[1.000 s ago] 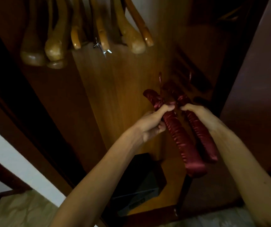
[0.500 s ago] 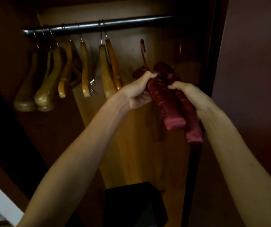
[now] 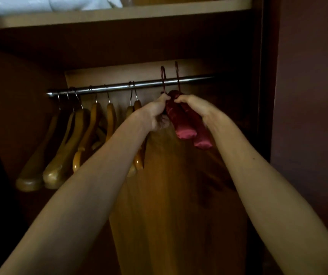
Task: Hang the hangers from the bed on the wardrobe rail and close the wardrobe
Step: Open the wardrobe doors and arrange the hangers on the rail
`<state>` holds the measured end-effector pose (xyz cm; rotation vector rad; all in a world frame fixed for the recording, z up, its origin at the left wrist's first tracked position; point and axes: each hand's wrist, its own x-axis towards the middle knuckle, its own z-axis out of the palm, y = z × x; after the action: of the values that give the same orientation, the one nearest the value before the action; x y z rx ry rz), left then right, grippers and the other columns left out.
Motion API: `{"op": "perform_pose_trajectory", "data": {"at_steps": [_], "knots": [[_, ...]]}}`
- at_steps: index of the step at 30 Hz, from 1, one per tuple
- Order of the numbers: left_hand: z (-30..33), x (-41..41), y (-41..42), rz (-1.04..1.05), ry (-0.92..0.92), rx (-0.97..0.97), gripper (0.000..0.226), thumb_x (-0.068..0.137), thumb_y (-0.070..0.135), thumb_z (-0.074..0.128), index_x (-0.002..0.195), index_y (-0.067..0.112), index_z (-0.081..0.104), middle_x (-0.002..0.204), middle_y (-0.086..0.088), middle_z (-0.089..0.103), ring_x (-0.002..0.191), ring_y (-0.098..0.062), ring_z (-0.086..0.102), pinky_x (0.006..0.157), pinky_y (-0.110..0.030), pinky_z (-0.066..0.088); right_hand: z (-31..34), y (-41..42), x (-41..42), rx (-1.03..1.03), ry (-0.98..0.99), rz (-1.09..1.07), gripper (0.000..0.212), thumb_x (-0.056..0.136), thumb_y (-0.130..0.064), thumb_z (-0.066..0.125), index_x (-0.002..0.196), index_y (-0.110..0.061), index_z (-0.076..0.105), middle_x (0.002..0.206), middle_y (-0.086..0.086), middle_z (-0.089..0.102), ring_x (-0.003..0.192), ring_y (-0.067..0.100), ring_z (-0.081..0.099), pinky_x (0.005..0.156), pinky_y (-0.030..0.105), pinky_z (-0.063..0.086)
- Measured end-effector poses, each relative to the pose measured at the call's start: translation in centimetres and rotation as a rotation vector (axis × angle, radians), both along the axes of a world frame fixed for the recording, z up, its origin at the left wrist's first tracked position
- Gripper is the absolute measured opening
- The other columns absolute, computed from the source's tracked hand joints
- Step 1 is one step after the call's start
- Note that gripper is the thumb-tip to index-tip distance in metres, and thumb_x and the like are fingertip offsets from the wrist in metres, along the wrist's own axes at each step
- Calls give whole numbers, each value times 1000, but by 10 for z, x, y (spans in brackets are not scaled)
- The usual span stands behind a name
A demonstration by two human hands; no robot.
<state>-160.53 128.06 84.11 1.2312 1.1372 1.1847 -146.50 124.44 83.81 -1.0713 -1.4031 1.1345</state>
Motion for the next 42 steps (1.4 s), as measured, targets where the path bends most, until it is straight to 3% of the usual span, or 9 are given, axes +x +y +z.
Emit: {"op": "perform_pose_trajectory", "data": {"at_steps": [6, 9, 13, 23, 26, 29, 32, 36, 42], "knots": [[13, 3, 30, 73, -134, -97, 27, 97, 41, 57, 86, 17, 52, 64, 3, 47, 57, -6, 44, 65, -18, 42, 15, 27, -3, -11, -127, -54, 21, 100, -36, 54, 90, -18, 60, 80, 1, 60, 67, 13, 57, 54, 23, 43], [16, 4, 39, 89, -176, -125, 28, 96, 39, 58, 89, 12, 55, 83, -1, 57, 87, -10, 57, 96, -21, 48, 19, 40, -3, -30, -138, -79, 19, 98, -37, 57, 94, -18, 61, 88, 3, 62, 72, 16, 56, 61, 25, 44], [18, 5, 47, 118, -180, -106, 26, 99, 37, 54, 94, 12, 59, 78, -4, 62, 64, -16, 61, 66, -24, 58, 17, 55, 0, -55, -182, -87, 33, 96, -38, 59, 116, -13, 63, 89, 6, 62, 74, 18, 59, 64, 27, 47], [2, 0, 54, 165, -110, -162, 24, 102, 31, 53, 90, 10, 52, 77, -4, 55, 63, -15, 55, 85, -21, 52, 1, 65, 2, -131, -183, -124, 30, 97, -40, 59, 114, -17, 51, 88, 6, 55, 75, 20, 53, 56, 30, 37], [2, -4, 51, 208, 31, -65, 24, 104, 35, 48, 99, 13, 55, 81, -5, 62, 52, -10, 56, 47, -14, 44, -5, 69, 3, -94, -158, -191, 36, 95, -37, 63, 121, -14, 53, 94, 6, 58, 79, 20, 57, 63, 29, 43], [16, -16, 35, 286, 364, 91, 21, 102, 30, 55, 107, 11, 60, 93, -14, 74, 49, -10, 59, 38, -15, 44, -5, 66, 6, 94, -416, -355, 27, 92, -36, 67, 105, -14, 60, 100, 9, 63, 86, 22, 60, 78, 29, 47], [29, -42, 16, 530, 787, 397, 17, 95, 25, 62, 82, 14, 63, 74, -2, 66, 51, -8, 53, 43, -19, 43, -1, 47, 4, 351, -696, -620, 39, 90, -38, 69, 116, -8, 69, 132, 15, 61, 119, 31, 59, 93, 32, 48], [25, -83, -4, 785, 1050, 506, 24, 92, 31, 66, 78, 12, 65, 72, 0, 63, 68, -20, 66, 69, -36, 61, 3, 5, -30, 609, -562, -511, 38, 91, -28, 70, 126, -13, 67, 125, 4, 67, 113, 18, 64, 94, 24, 47], [1, -95, -14, 441, 899, 190, 40, 97, 38, 57, 117, 3, 61, 123, -9, 64, 110, -26, 61, 87, -32, 48, -26, -16, -109, 565, -650, -167, 42, 82, -24, 78, 121, -11, 69, 113, 4, 72, 103, 18, 69, 87, 28, 56]]}}
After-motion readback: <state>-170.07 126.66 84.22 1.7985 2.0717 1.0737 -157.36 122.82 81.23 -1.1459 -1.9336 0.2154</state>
